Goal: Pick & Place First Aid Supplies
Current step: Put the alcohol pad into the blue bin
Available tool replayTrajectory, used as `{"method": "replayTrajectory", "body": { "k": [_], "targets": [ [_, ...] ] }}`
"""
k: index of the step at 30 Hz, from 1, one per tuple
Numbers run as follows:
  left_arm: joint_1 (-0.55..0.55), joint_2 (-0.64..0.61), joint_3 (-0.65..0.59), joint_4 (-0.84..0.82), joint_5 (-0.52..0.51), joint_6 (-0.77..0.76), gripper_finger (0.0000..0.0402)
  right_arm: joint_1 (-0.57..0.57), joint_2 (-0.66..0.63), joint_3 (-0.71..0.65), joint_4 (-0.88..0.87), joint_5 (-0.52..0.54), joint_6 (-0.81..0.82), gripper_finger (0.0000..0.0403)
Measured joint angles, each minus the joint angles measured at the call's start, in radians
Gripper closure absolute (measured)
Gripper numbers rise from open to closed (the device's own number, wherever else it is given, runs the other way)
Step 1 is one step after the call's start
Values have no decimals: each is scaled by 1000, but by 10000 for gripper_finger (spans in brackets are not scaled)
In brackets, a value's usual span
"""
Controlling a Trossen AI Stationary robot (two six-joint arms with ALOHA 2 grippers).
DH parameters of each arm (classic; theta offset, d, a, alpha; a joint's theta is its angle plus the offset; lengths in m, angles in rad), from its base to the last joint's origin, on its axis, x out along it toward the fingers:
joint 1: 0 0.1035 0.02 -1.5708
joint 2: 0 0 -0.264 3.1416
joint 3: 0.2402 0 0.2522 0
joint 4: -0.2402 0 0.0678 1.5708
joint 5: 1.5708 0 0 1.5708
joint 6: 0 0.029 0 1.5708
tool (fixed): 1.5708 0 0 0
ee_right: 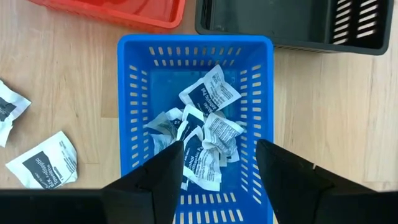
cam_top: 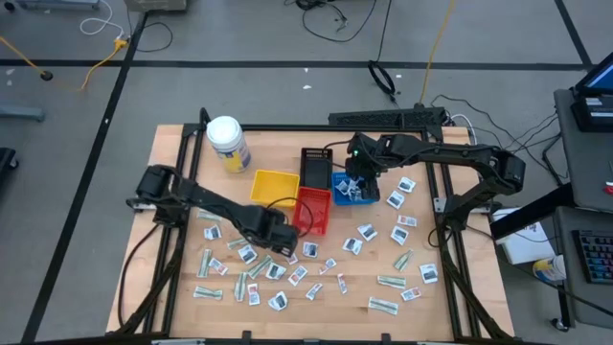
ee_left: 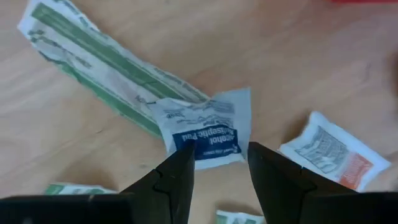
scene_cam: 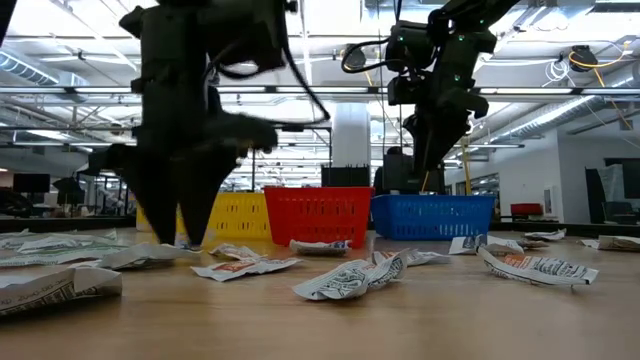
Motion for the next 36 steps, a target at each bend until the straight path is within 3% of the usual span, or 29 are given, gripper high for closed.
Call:
{"method": "replayTrajectory", "body": {
  "k": [7,15,22,29,36],
  "targets": [
    [-13,35,4,1,22,7,256,0,0,0,3,2,-3,209],
    [-12,36,2,-2,54,38,389,0,0,0,36,3,-26,215],
    [-19,-25,-7,-16,57,39,398,0,-3,0,52,4,-26,214],
    [-21,-254,-5,-122,-116,14,400,0,-3,0,52,3,-22,218],
    [-32,-460,-2,-116,-298,152,401,0,-3,0,76,1,-17,218]
  ]
}}
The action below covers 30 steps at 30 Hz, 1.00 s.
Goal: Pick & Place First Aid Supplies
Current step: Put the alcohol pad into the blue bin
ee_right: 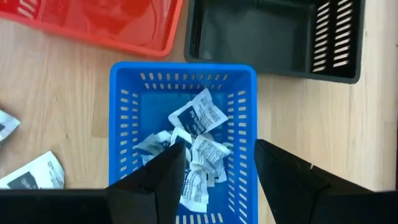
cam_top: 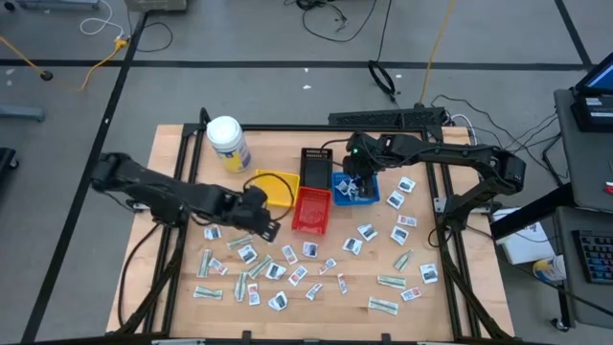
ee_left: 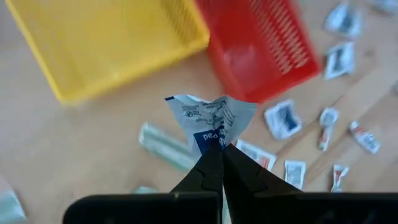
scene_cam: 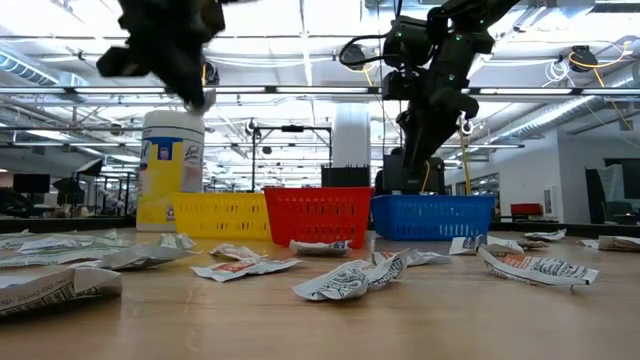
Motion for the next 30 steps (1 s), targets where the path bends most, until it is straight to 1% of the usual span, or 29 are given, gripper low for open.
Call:
{"method": "replayTrajectory", "body": {
  "k": [4,8,10,12,14,17,19,23,28,30],
  "targets": [
    [-15,-74,0,13,-99,152,401,0,0,0,47,-15,92,219],
    [-32,-103,0,105,-214,365,401,0,-12,0,150,-130,194,224],
    [-24,-116,0,200,-234,482,401,1,-25,0,226,-205,243,226],
    [-5,-120,0,298,-228,604,401,2,-35,0,300,-274,287,226],
    [23,-120,0,396,-188,716,401,3,-54,-2,360,-317,329,225],
    [74,-120,0,514,-97,858,401,8,-83,2,490,-394,411,222],
    [115,-120,0,589,-28,934,401,20,-101,0,555,-446,452,220],
    [191,-120,0,715,109,1044,401,57,-138,-1,701,-501,522,220],
    [274,-110,1,808,283,1103,401,107,-154,0,900,-496,600,220],
    [291,-95,2,834,322,1114,401,122,-154,0,941,-470,603,220]
  ]
}}
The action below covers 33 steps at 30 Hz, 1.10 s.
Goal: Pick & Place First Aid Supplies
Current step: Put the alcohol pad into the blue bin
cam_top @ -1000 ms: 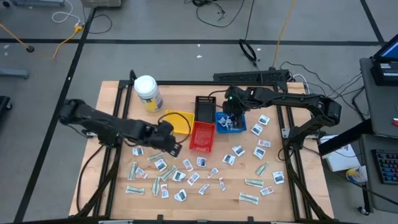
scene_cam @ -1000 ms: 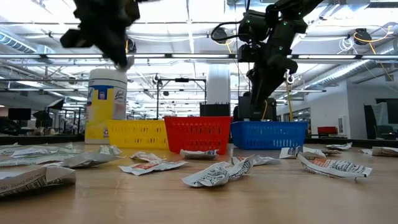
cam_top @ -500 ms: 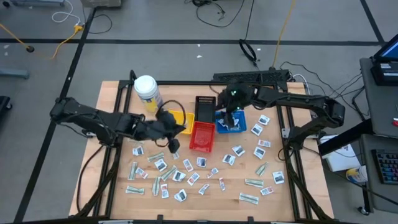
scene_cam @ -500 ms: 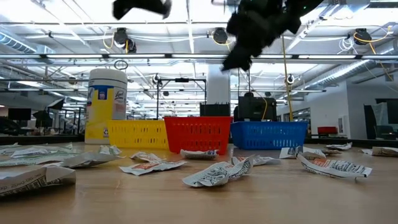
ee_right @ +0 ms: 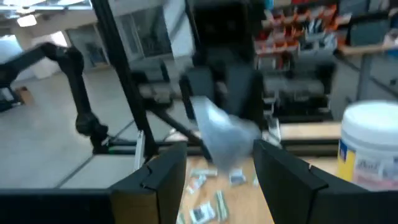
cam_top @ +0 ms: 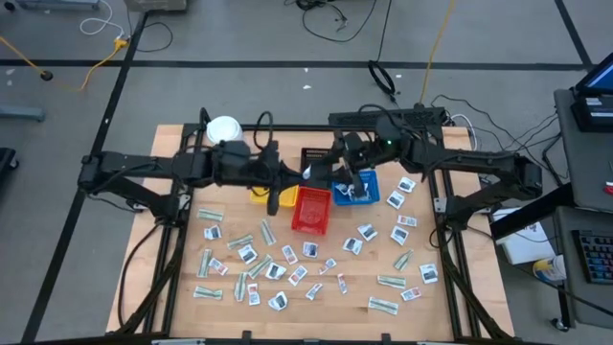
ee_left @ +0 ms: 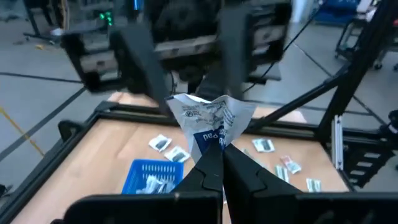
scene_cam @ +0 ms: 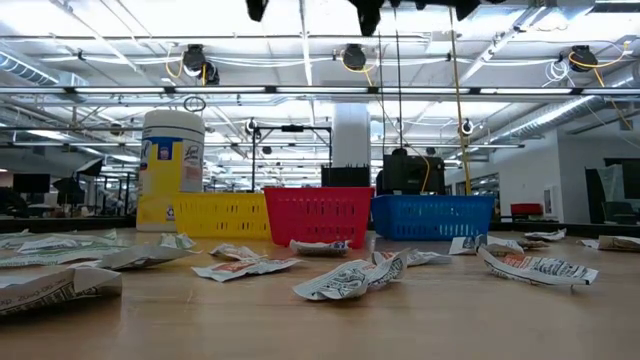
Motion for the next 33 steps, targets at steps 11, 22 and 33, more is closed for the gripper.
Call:
{"method": "replayTrajectory", "body": {
  "k": [11,22,33],
  "targets": [
    [13,53,-1,49,55,2,401,37,18,0,15,98,16,220],
    [20,53,-1,65,55,-15,402,35,17,0,11,63,-1,361],
    [28,54,-2,60,44,-127,382,24,17,1,-26,24,-2,401]
  ]
}}
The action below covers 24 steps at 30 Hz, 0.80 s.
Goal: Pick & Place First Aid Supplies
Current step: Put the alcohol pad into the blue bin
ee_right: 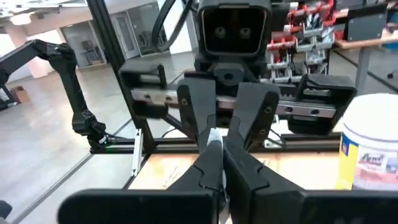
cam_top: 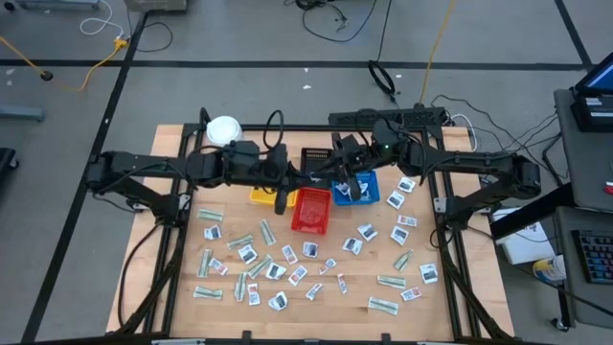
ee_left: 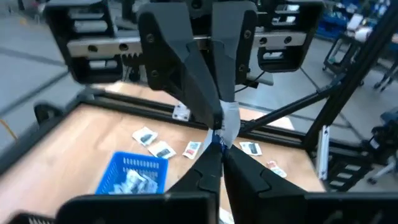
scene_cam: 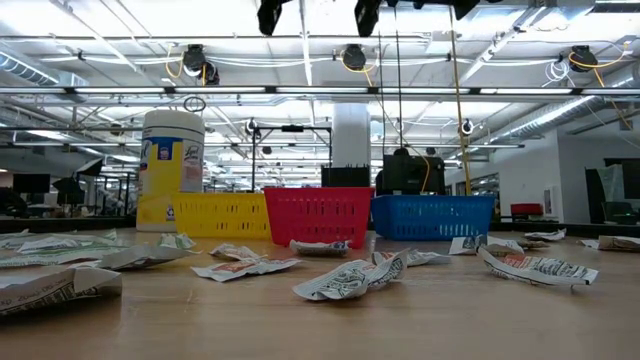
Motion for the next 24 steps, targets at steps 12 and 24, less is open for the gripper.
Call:
{"method": "replayTrajectory", "body": {
  "k": [12,24],
  "targets": [
    [1,-7,0,-127,20,-199,282,-100,-14,11,-527,24,-201,402],
    [-5,-6,0,-128,21,-220,273,-161,48,70,-1087,367,-464,403]
  ]
}}
